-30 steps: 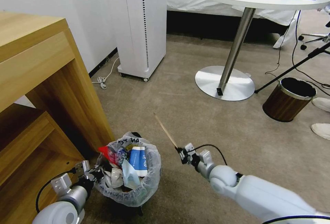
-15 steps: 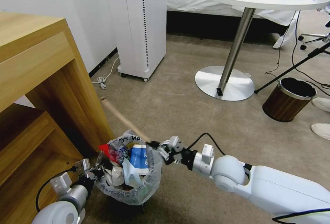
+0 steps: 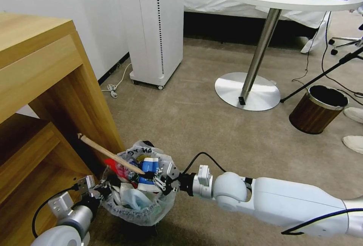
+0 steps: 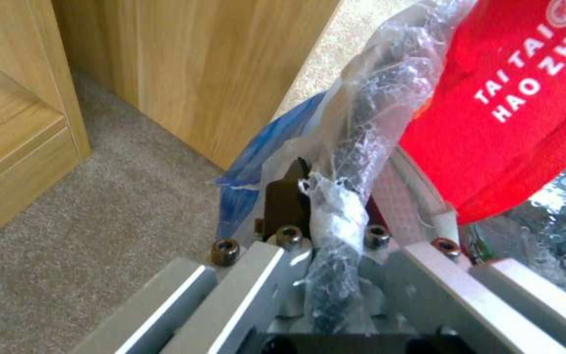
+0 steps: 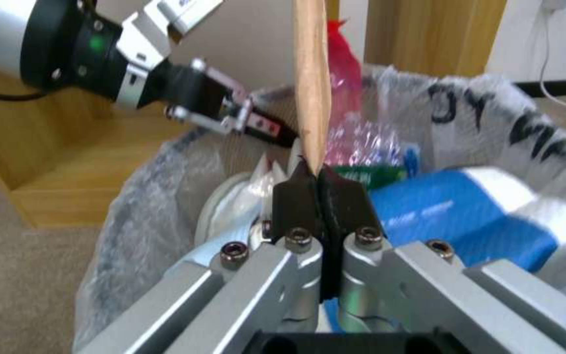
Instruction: Pick up the trash bin and place the garbage on the floor into it.
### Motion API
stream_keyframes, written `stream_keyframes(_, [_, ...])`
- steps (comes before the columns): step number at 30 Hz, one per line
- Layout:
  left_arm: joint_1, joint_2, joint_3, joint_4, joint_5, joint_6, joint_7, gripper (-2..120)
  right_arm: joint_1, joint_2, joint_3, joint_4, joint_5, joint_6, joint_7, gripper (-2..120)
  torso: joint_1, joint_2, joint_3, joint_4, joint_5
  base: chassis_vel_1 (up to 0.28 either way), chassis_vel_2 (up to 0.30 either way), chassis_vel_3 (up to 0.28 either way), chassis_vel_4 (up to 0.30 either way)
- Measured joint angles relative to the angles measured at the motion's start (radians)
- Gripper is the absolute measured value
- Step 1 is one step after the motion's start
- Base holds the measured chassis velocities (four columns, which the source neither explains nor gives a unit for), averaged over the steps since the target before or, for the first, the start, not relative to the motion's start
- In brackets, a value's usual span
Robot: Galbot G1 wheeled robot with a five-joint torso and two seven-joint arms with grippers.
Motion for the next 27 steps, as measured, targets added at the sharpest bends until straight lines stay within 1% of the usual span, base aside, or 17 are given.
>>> stream_keyframes(7, [-0.003, -0.001, 0.004, 0.011, 0.001, -0.001, 0.000, 1, -0.052, -0.009, 0.025, -0.011, -0.024, 0.007, 0.002, 0, 0.000, 0.000, 0.000, -0.0001, 0.0001, 0.000, 0.000, 0.000, 0.000])
stream_keyframes(17, [-0.006, 0.000, 0.005, 0.019, 0.003, -0.002, 0.000, 1, -0.063, -0.011, 0.033, -0.024, -0.038, 0.012, 0.011, 0, 0.000, 0.000, 0.000, -0.0001, 0.0001, 0.000, 0.000, 0.000, 0.000])
stream_keyframes(19, [-0.007, -0.001, 0.006, 0.021, 0.003, -0.002, 0.000, 1, -0.063, -0.009, 0.033, -0.027, -0.039, 0.014, 0.011, 6, 0.000, 0.000, 0.000, -0.0001, 0.0001, 0.000, 0.000, 0.000, 0.000])
stream_keyframes(20, [-0.007, -0.001, 0.006, 0.021, 0.003, -0.002, 0.000, 1, -0.063, -0.009, 0.033, -0.027, -0.039, 0.014, 0.011, 6, 0.000, 0.000, 0.000, -0.0001, 0.0001, 0.000, 0.000, 0.000, 0.000])
stream_keyframes(23, [-0.009, -0.001, 0.006, 0.023, 0.003, -0.002, 0.000, 1, -0.063, -0.007, 0.033, -0.028, -0.039, 0.016, 0.010, 18, 0.000, 0.000, 0.000, -0.0001, 0.0001, 0.000, 0.000, 0.000, 0.000])
stream_keyframes(24, [-0.009, -0.001, 0.006, 0.023, 0.003, -0.002, 0.000, 1, -0.063, -0.007, 0.033, -0.028, -0.039, 0.016, 0.010, 18, 0.000, 0.000, 0.000, -0.0001, 0.0001, 0.000, 0.000, 0.000, 0.000])
stream_keyframes(25, [-0.009, -0.001, 0.006, 0.024, 0.003, -0.002, 0.000, 1, -0.063, -0.007, 0.033, -0.028, -0.039, 0.018, 0.009, 24, 0.000, 0.000, 0.000, 0.0000, 0.0001, 0.000, 0.000, 0.000, 0.000])
stream_keyframes(26, [-0.009, -0.001, 0.006, 0.024, 0.003, -0.002, 0.000, 1, -0.063, -0.007, 0.033, -0.028, -0.039, 0.019, 0.009, 25, 0.000, 0.000, 0.000, -0.0001, 0.0000, 0.000, 0.000, 0.000, 0.000])
stream_keyframes(27, [-0.009, -0.001, 0.006, 0.025, 0.003, -0.002, 0.000, 1, -0.062, -0.006, 0.033, -0.028, -0.039, 0.021, 0.009, 35, 0.000, 0.000, 0.000, 0.0000, 0.0001, 0.000, 0.000, 0.000, 0.000])
